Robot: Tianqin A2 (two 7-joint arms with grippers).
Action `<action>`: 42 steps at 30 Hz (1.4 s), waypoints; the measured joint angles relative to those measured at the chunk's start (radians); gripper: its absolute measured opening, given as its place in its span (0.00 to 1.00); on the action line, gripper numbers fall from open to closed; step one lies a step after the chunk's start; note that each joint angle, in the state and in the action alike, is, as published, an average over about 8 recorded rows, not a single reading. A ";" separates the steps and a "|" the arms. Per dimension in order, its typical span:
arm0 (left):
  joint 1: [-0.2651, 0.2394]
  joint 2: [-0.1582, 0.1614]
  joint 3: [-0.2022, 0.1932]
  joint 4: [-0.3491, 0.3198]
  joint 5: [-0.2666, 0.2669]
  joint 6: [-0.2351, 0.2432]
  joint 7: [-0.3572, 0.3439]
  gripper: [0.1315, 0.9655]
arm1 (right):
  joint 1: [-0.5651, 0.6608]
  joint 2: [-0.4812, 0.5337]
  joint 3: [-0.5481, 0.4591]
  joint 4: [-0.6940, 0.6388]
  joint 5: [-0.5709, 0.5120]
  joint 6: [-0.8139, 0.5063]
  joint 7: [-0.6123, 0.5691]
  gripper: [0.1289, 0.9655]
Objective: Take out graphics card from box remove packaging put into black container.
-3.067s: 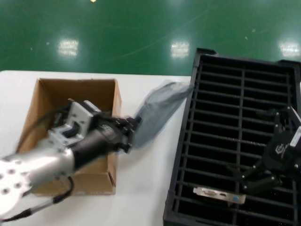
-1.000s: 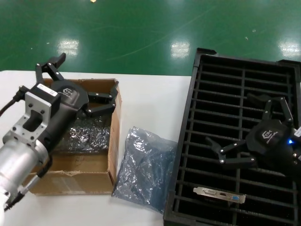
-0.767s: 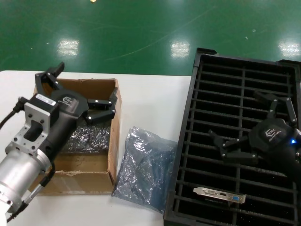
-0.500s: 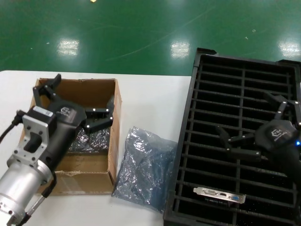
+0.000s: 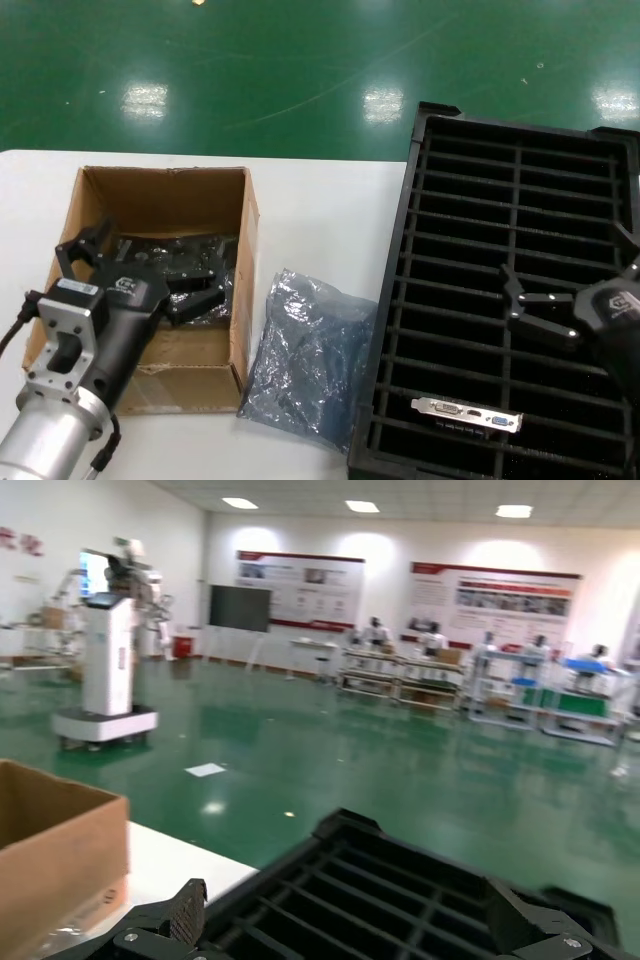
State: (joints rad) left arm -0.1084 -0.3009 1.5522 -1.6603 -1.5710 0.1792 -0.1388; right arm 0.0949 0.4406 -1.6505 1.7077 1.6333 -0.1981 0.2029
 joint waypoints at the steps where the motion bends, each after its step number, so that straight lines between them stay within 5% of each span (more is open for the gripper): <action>1: 0.006 0.000 0.003 0.003 -0.013 -0.010 0.008 1.00 | -0.005 -0.008 0.003 -0.006 0.009 0.011 -0.011 1.00; 16: 0.088 0.001 0.039 0.049 -0.186 -0.146 0.113 1.00 | -0.077 -0.114 0.041 -0.088 0.136 0.161 -0.166 1.00; 42: 0.093 0.001 0.041 0.052 -0.196 -0.154 0.119 1.00 | -0.081 -0.121 0.043 -0.092 0.143 0.170 -0.174 1.00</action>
State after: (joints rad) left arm -0.0155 -0.3001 1.5932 -1.6086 -1.7673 0.0256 -0.0197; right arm 0.0135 0.3201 -1.6072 1.6154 1.7762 -0.0282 0.0288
